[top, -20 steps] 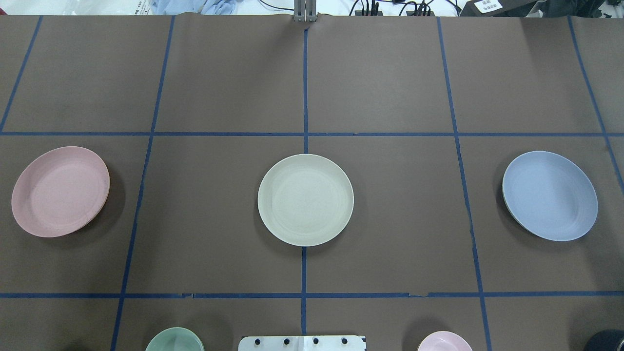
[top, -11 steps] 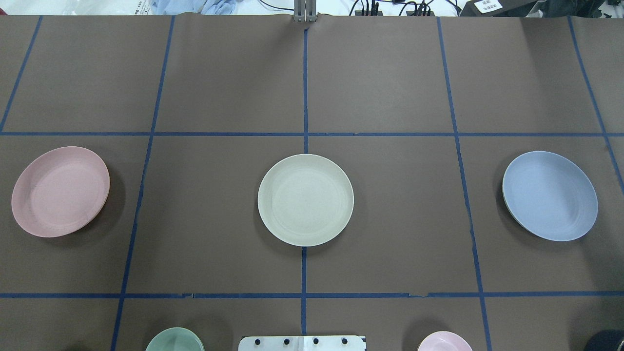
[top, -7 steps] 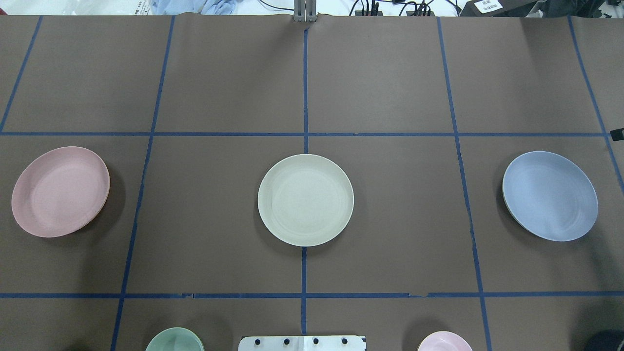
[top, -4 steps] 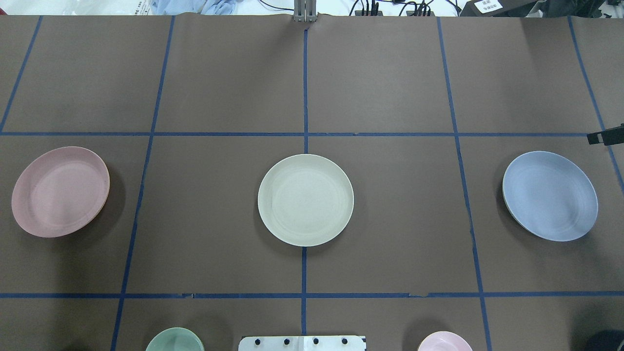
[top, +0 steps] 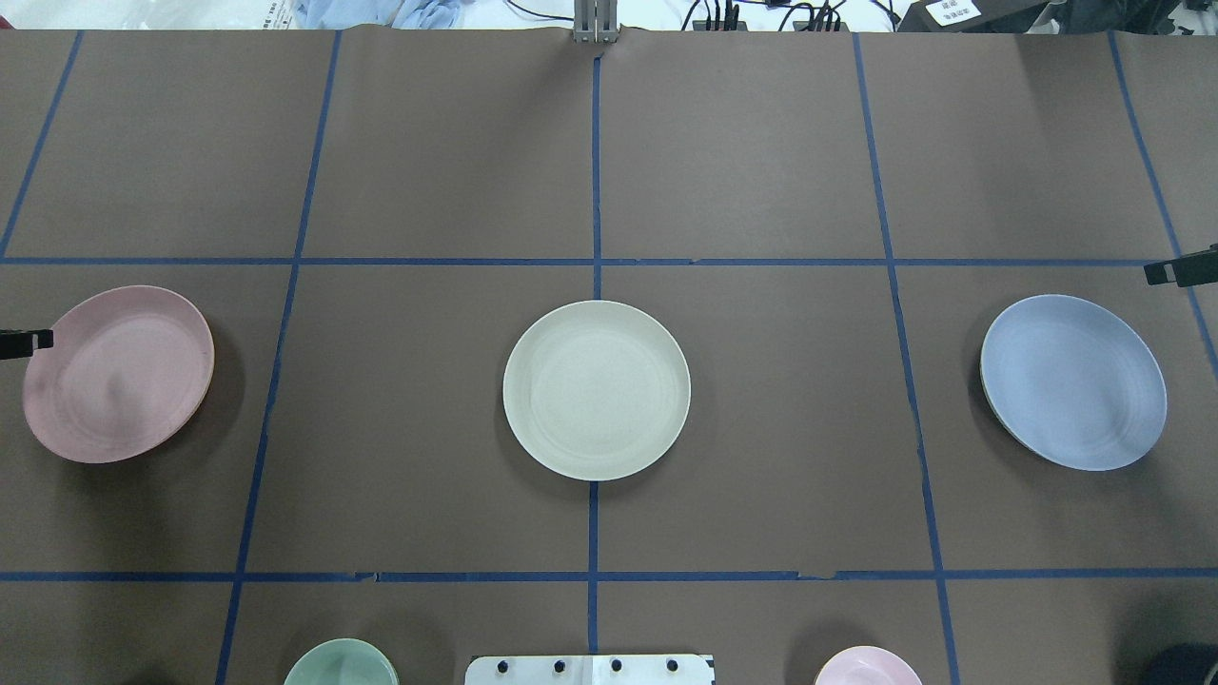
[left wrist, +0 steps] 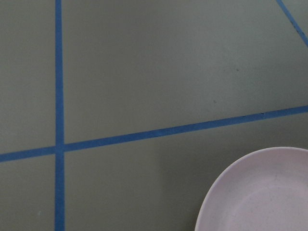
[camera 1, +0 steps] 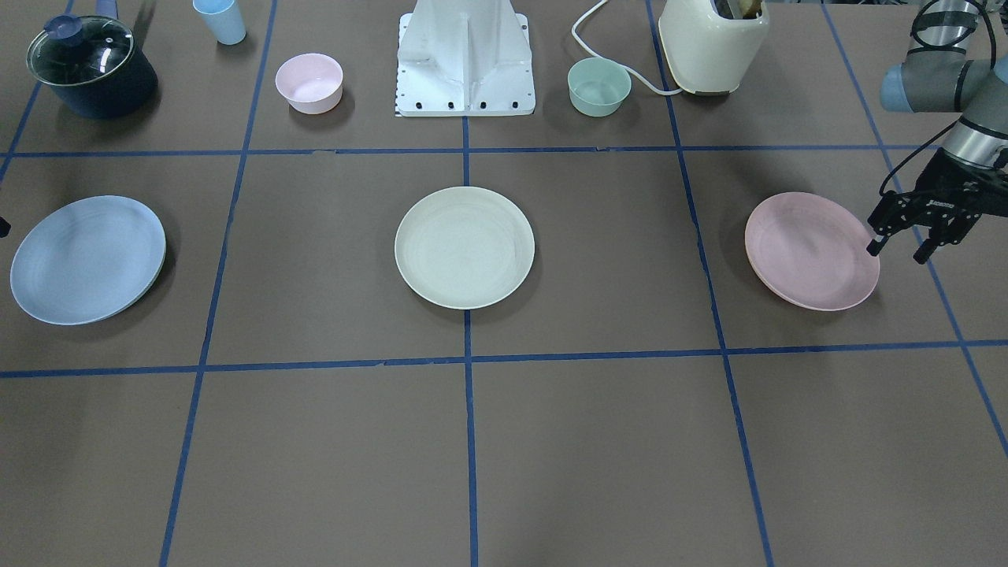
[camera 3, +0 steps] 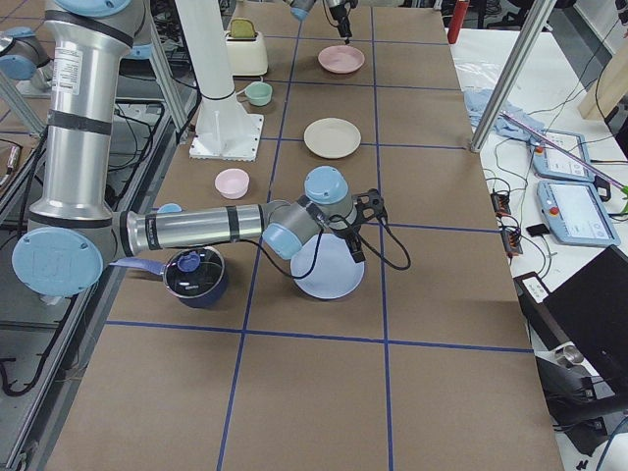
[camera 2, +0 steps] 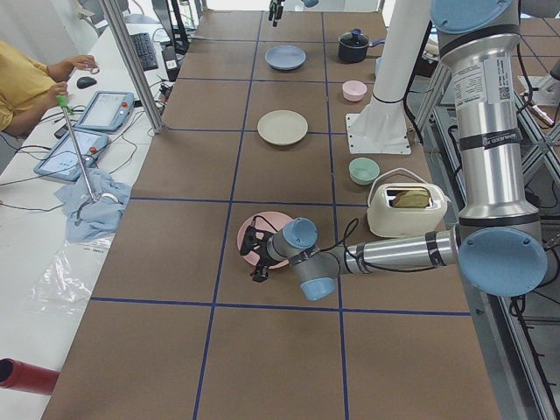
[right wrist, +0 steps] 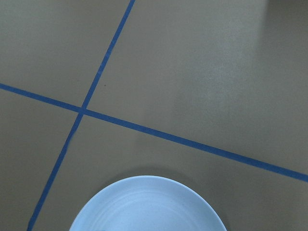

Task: Stack three plates with pink and blue
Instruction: 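Lower the left gripper to the pink plate rim and grasp it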

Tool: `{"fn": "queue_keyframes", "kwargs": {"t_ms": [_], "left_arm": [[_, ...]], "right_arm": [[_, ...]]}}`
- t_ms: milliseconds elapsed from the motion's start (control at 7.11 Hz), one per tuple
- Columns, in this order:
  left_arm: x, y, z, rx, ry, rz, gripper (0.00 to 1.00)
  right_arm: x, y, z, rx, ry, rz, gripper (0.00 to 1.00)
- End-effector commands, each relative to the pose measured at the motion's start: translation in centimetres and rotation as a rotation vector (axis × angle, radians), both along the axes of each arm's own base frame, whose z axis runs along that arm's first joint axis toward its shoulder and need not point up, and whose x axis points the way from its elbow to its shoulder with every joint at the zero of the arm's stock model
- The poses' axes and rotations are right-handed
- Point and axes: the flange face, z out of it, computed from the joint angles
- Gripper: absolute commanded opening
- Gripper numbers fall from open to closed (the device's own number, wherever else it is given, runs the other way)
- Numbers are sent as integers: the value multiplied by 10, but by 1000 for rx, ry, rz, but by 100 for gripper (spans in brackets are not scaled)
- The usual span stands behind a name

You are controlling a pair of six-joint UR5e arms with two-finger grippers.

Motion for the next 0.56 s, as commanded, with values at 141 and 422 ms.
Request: {"fn": "queue_keyframes", "kwargs": {"t_ms": [141,422], "left_arm": [[19,9,8,-10,-14,32,34],[20,9,11,-10,-21,35,16]], "right_arm": [[0,0,-1,1,0,1,100],[0,0,-1,1,-1,0,100]]}}
